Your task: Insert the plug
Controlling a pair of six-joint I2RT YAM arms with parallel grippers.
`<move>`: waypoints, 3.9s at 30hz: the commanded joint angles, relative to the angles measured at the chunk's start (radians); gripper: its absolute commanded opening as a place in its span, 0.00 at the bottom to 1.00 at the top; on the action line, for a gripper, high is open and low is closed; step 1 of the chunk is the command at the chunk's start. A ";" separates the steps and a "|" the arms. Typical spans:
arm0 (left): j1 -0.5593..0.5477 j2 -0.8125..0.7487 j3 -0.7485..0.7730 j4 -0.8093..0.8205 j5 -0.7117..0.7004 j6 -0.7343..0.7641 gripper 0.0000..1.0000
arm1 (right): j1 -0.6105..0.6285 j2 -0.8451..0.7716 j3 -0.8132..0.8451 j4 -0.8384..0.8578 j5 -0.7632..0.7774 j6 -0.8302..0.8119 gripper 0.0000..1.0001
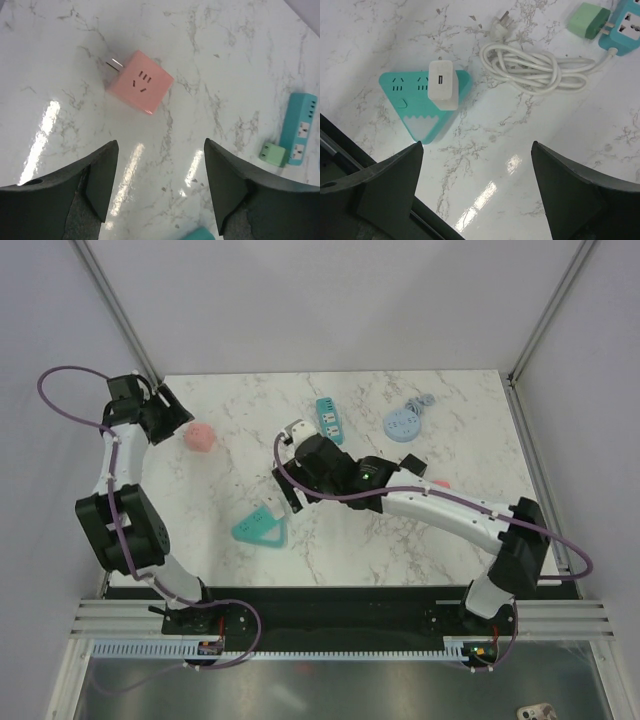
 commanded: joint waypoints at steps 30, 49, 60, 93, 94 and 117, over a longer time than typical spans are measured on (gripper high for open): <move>-0.228 0.444 0.298 -0.007 -0.341 0.451 0.29 | -0.008 -0.129 -0.326 0.266 -0.133 -0.004 0.98; -0.373 -0.089 0.050 0.103 0.886 0.088 0.02 | -0.043 -0.536 -0.539 0.464 0.016 -0.039 0.98; -0.504 -0.163 -0.063 0.176 0.949 -0.034 0.02 | -0.042 -0.665 -0.575 0.456 0.029 -0.211 0.98; -0.548 -0.341 -0.356 0.168 0.965 -0.155 0.02 | -0.008 -0.274 -0.280 0.429 -0.139 -0.490 0.88; -0.548 -0.342 -0.354 0.165 0.965 -0.155 0.02 | -0.005 -0.271 -0.282 0.429 -0.136 -0.492 0.86; -0.480 -0.373 -0.265 0.061 0.635 -0.247 0.91 | 0.006 -0.242 -0.291 0.374 -0.061 -0.335 0.00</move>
